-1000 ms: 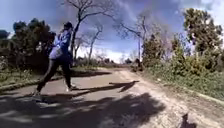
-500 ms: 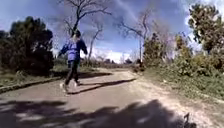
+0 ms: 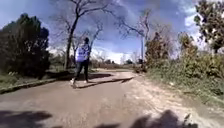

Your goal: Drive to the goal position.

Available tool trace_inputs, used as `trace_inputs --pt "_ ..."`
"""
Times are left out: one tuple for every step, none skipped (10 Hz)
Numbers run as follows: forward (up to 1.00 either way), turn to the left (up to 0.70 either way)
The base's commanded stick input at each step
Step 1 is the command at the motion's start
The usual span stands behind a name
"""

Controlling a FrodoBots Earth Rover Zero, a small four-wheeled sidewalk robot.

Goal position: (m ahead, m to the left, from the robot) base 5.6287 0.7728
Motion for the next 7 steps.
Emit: trace_inputs --pt "1.00 0.00" --pt "1.00 0.00" --pt "1.00 0.00" --pt "1.00 0.00" --pt "1.00 0.00" --pt "1.00 0.00" --pt "1.00 0.00"
